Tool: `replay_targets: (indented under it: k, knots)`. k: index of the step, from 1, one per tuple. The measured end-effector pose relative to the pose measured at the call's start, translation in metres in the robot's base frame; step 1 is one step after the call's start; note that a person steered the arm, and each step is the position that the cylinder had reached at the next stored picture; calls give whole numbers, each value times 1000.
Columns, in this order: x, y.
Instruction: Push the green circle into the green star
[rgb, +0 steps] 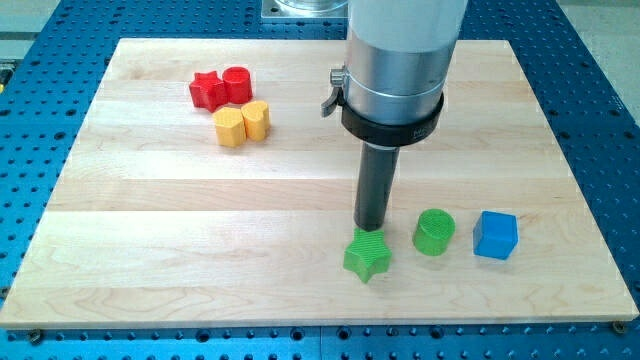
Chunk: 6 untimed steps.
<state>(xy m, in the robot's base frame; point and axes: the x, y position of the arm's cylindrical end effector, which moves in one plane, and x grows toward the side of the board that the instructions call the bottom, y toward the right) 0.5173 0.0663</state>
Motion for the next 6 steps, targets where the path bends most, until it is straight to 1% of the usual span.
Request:
replay_targets:
  k: [1, 2, 3, 4, 5, 6]
  knots:
    - [-35, 58]
    - [-18, 87]
    - [14, 90]
    - [25, 109]
    - [32, 63]
    - [33, 29]
